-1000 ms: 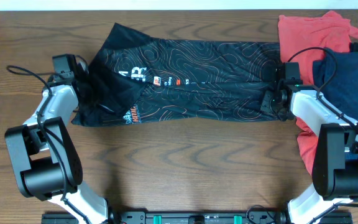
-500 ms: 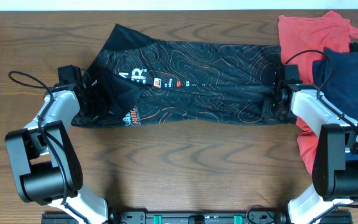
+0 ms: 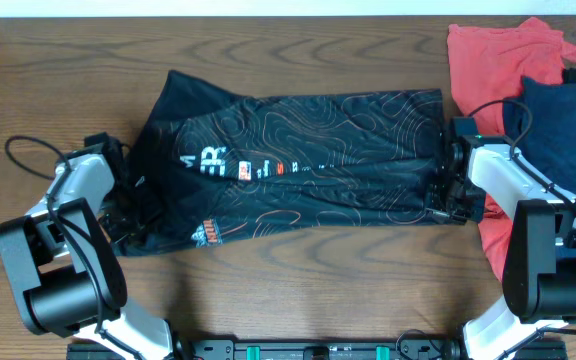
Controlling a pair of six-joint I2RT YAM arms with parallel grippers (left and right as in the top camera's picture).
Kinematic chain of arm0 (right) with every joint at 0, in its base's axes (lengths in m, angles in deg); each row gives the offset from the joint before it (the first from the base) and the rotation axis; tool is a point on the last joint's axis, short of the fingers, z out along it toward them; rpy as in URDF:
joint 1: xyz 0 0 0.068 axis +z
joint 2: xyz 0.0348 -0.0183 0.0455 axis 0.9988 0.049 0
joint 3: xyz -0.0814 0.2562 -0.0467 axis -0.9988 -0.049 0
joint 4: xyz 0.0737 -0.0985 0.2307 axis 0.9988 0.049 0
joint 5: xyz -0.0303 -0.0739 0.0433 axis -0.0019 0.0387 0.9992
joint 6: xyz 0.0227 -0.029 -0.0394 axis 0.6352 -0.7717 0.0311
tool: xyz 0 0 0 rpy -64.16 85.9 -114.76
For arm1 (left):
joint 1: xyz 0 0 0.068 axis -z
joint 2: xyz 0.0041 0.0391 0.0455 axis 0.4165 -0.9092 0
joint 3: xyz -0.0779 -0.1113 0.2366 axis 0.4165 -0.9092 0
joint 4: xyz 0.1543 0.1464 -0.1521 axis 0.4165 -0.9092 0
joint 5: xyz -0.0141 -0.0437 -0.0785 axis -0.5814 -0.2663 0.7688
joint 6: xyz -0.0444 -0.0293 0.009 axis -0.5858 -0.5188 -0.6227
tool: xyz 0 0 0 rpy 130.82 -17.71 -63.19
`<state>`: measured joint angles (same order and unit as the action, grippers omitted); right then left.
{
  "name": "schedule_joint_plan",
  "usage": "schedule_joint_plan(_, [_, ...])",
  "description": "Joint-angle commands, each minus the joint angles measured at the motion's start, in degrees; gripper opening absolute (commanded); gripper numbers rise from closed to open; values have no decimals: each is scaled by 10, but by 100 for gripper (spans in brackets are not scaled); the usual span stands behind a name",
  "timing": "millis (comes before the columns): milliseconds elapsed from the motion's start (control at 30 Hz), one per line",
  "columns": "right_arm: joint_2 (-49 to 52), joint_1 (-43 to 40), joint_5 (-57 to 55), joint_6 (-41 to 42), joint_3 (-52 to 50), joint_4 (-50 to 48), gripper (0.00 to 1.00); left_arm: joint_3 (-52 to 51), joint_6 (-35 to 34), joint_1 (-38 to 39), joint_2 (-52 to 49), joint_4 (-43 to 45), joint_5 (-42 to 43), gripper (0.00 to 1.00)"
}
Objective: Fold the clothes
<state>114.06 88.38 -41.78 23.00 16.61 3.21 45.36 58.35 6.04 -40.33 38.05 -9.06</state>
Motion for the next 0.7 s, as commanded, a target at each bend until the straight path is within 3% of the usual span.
schedule_joint_plan(0, [-2,-5,11,17,-8,4,13,-26,14,-16,-15,-4,-36,38])
schedule_joint_plan(167, [-54,-4,33,14,-6,-23,13,-22,30,-9,38,9,5,39])
schedule_joint_plan(300, [-129,-4,37,9,-6,-69,20,-8,43,3,111,36,40,52])
schedule_joint_plan(333, [-148,-4,38,6,-6,-85,31,-5,43,7,134,56,53,66])
schedule_joint_plan(367, [-163,-4,38,2,-6,-101,45,-4,43,10,156,86,77,94])
schedule_joint_plan(400, [-181,-4,42,-7,-6,-119,56,-4,43,13,175,124,108,98])
schedule_joint_plan(533, [-213,-4,87,-53,-6,-149,60,-4,57,13,199,271,231,98])
schedule_joint_plan(667, [-213,-4,106,-55,-6,-141,60,-2,22,13,163,400,268,98])
